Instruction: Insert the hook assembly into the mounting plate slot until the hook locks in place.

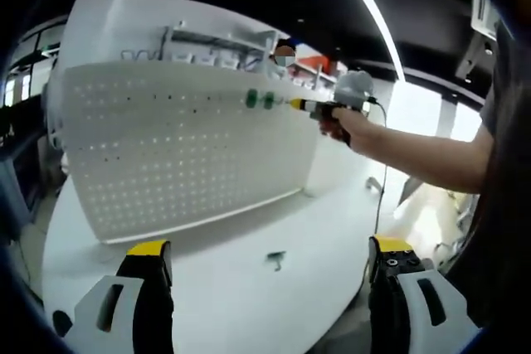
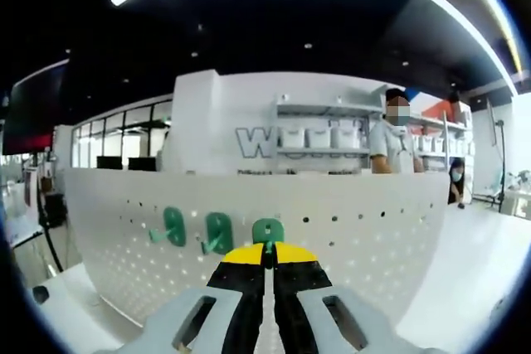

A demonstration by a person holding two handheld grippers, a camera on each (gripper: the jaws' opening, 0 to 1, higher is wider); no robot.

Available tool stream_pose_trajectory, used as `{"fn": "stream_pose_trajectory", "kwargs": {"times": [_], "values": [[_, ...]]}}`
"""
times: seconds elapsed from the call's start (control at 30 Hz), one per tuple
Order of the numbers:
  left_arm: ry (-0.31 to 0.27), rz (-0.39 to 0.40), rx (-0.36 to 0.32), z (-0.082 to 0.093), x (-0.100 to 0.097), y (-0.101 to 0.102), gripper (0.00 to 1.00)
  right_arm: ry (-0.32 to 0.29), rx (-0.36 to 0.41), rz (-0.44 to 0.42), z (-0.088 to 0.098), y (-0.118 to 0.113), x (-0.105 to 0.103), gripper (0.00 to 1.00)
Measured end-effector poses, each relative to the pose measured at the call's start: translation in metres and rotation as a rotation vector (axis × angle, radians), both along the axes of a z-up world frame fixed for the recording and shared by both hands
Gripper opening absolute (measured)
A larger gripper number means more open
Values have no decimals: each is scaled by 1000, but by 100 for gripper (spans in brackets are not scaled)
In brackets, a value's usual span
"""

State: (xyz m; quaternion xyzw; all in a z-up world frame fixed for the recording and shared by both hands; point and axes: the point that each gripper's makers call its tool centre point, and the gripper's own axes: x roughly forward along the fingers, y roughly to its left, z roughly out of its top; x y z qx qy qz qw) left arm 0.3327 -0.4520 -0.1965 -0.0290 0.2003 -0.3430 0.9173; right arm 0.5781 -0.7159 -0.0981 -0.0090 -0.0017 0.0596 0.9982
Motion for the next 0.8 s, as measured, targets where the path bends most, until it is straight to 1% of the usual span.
{"fn": "stream_pose_trajectory", "kwargs": {"times": [0.8], "values": [[-9, 14, 1, 3, 1, 4, 100, -47, -4, -5, 23, -7, 11, 0]]}}
